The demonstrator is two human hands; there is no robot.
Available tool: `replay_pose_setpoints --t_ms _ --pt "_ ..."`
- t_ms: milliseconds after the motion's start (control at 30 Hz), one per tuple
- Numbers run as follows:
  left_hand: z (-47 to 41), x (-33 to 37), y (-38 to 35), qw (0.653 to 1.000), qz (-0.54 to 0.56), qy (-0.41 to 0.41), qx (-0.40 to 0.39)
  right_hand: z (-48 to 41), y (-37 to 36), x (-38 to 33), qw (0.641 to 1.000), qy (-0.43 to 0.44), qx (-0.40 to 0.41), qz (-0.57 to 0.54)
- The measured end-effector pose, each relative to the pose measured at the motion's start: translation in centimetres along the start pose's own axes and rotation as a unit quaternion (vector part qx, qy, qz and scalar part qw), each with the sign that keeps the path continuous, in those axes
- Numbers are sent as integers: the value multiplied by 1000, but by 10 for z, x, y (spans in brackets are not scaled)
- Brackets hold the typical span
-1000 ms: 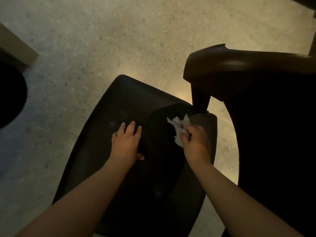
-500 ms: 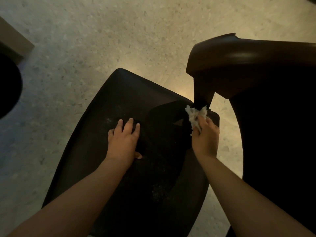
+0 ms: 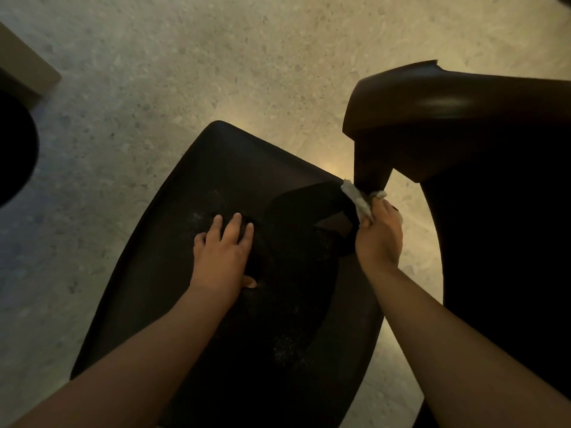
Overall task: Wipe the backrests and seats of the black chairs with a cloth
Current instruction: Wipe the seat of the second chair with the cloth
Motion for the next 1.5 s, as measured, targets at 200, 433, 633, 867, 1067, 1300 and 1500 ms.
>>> replay_pose_setpoints --t_ms 200,433,633,867,1067,1300,1500 --pt "1 1 1 1000 -3 -1 -5 49 -2 -4 994 53 -95 -1" --pt "-1 2 0 1000 0 9 -10 25 16 27 999 -7 32 -39" --pt "0 1 -1 1000 -16 3 -5 -11 -7 37 988 -117 -12 -101" --pt "1 1 -1 1000 -15 -1 -3 31 2 30 997 -47 -8 -54" --pt "1 3 2 1000 -3 8 -17 76 7 18 993 -27 -93 -71" --pt "1 2 0 1000 -12 3 -8 28 11 51 989 -139 1 -48" --pt "2 1 1 1000 -4 0 -17 62 5 39 987 -159 20 27"
Point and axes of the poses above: each hand's wrist, its own z-axis away from the middle knuckle, its own y-axis out of the back of the hand, x = y × z, the point moved 6 cm from there along -z, towards the middle knuckle, and after that the axes turned 15 degrees about -y, right-handed, at the moved point
